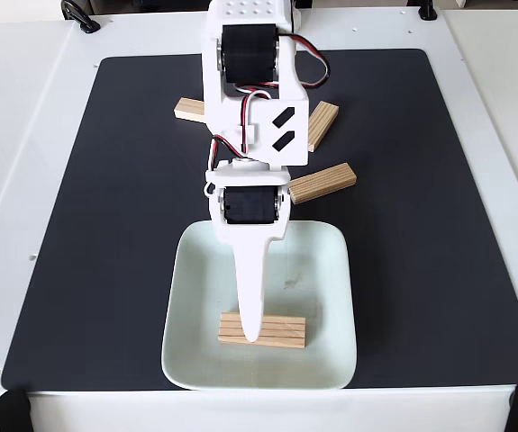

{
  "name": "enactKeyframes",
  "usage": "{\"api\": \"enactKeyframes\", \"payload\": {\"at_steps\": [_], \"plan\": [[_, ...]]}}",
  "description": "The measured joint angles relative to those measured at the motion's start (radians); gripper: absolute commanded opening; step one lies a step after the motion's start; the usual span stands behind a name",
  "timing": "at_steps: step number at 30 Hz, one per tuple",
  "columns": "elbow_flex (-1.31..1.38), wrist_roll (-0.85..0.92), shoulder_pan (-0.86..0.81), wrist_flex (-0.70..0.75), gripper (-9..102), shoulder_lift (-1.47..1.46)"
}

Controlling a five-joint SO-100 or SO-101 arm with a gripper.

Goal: Pick up the wooden block and place them on the plate.

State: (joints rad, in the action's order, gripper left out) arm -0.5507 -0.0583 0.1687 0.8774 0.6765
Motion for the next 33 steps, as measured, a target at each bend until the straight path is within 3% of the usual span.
{"api": "enactKeyframes", "payload": {"at_steps": [7,14,33], "plan": [[-0.014,0.0,0.011,0.005,36,0.091],[-0.247,0.0,0.003,0.005,-1,0.282],[-1.741,0.0,-0.066,0.005,-1,1.644]]}}
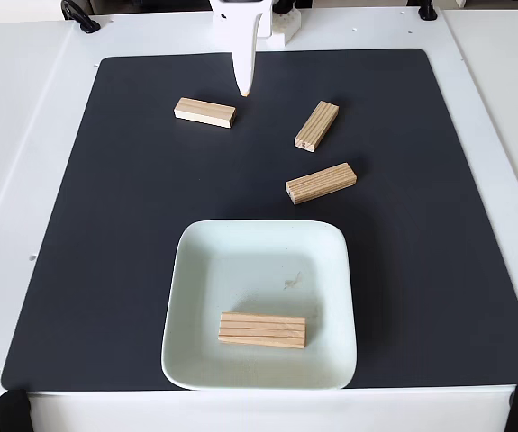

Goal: Pick up the wooden block and place them on the plate.

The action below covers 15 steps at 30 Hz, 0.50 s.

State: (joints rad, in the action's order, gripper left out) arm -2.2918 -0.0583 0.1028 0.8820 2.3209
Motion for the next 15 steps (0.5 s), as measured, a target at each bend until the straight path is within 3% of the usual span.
{"api": "enactKeyframes", "payload": {"at_steps": [7,15], "plan": [[-0.255,0.14,-0.132,0.077,0,0.218],[-0.245,0.176,-0.207,0.158,0,0.15]]}}
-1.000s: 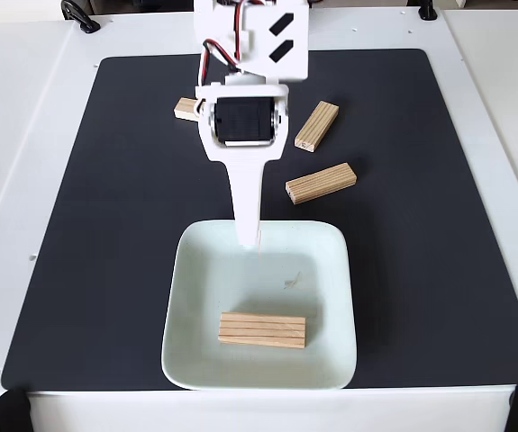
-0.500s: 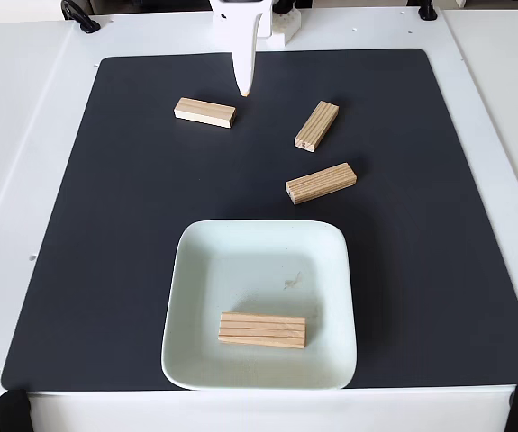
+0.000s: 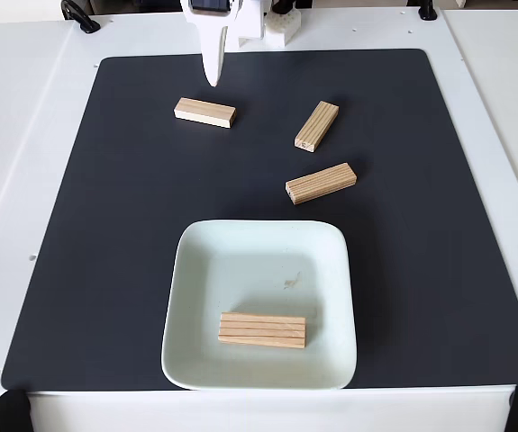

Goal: Pick up the wooden block and place them on the plate.

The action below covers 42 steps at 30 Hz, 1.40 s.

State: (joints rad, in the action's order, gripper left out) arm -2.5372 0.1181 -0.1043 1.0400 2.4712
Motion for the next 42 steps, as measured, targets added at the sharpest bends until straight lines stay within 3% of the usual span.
{"api": "enactKeyframes", "payload": {"at_steps": [12,16,23,42], "plan": [[0.405,-0.086,-0.104,0.204,0,-0.526],[0.416,-0.086,-0.11,0.209,2,-0.534],[0.397,-0.029,-0.144,0.221,22,-0.535],[0.293,0.0,-0.135,0.164,23,-0.558]]}}
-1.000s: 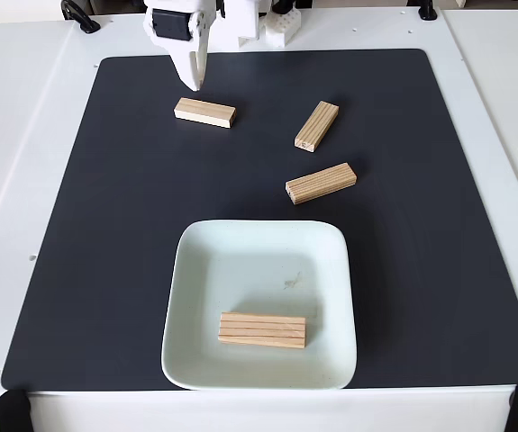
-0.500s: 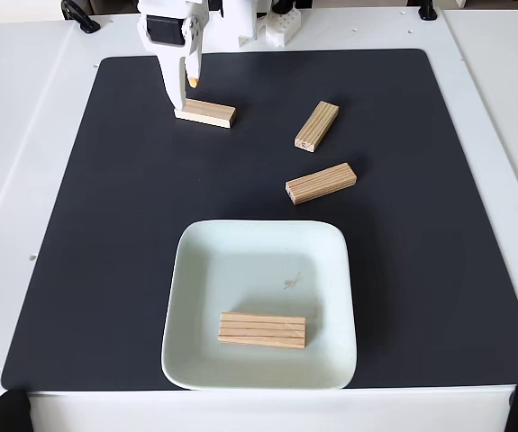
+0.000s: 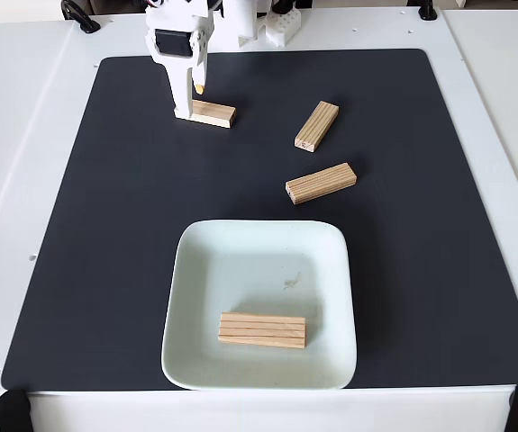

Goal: Pick up the wooden block and place them on the plate.

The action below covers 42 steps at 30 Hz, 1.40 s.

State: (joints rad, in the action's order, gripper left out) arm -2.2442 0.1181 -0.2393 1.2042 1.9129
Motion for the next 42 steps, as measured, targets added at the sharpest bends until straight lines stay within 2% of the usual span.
{"api": "enactKeyframes", "payload": {"at_steps": [21,23,27,28,38,42], "plan": [[-0.037,0.009,0.015,-0.1,22,-0.103],[-0.038,0.009,0.015,-0.1,18,-0.103],[-0.041,0.009,0.023,-0.115,0,-0.104],[-0.041,0.005,0.023,-0.118,-1,-0.104],[-0.035,0.005,0.021,-0.118,0,-0.084],[-0.032,0.006,0.057,-0.1,0,0.072]]}}
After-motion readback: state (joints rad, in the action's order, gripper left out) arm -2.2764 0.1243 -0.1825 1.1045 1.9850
